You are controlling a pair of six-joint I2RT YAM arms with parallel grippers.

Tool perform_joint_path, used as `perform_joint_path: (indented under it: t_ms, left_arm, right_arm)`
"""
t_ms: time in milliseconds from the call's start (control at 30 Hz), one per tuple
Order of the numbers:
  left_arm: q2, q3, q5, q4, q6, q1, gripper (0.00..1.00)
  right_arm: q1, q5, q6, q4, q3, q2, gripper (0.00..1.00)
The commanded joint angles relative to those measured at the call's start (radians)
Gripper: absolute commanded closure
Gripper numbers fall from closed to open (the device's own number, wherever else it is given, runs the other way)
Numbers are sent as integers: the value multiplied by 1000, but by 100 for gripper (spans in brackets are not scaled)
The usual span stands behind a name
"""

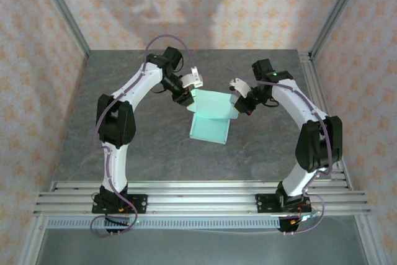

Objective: Fold the paper box

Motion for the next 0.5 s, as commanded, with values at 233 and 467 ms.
perform_joint_path:
  t_ms: [233, 467]
  left_arm:
    - [-67, 24, 61, -32, 19, 8, 73]
    - [-38, 30, 45, -56, 30, 8, 75]
  right_arm:
    - [5, 3, -8, -22, 6, -11, 100]
    - [5, 5, -8, -28, 12, -14, 100]
